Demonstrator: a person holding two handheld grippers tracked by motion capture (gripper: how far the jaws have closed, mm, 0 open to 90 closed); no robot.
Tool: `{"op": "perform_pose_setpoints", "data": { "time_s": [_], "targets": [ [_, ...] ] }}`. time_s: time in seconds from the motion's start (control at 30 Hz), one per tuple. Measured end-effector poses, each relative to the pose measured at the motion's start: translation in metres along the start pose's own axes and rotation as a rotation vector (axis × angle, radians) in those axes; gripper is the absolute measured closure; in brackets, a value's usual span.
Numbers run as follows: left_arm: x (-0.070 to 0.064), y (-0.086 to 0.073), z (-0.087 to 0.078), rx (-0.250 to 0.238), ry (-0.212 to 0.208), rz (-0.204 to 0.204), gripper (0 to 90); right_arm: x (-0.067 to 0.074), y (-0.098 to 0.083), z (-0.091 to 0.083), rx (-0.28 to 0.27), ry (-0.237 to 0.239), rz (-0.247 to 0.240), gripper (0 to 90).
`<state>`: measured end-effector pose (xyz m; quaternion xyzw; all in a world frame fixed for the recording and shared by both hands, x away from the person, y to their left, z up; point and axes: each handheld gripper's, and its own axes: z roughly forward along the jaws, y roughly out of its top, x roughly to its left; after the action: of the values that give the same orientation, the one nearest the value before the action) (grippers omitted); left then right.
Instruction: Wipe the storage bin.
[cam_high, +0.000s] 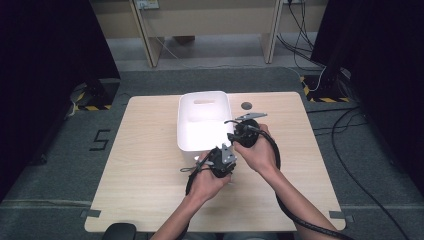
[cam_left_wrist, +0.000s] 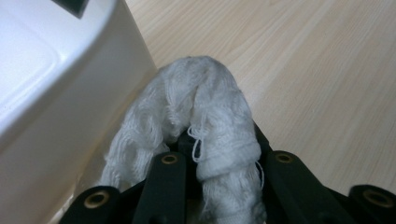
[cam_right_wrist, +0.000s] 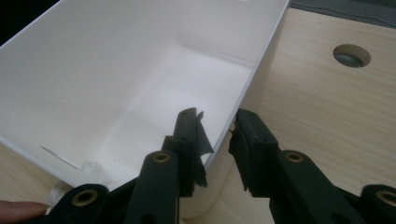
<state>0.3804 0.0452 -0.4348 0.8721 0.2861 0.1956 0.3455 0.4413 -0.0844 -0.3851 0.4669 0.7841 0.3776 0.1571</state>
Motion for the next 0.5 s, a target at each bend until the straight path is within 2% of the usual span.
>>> {"op": "perform_pose_setpoints", "data": {
  "time_s": [0.5],
  "targets": [
    [0.001,0.011,-0.008,-0.023,0.000,0.009,75.7,0.000,0.000,0.000,0.004,0.002,0.001,71.2]
  ]
}}
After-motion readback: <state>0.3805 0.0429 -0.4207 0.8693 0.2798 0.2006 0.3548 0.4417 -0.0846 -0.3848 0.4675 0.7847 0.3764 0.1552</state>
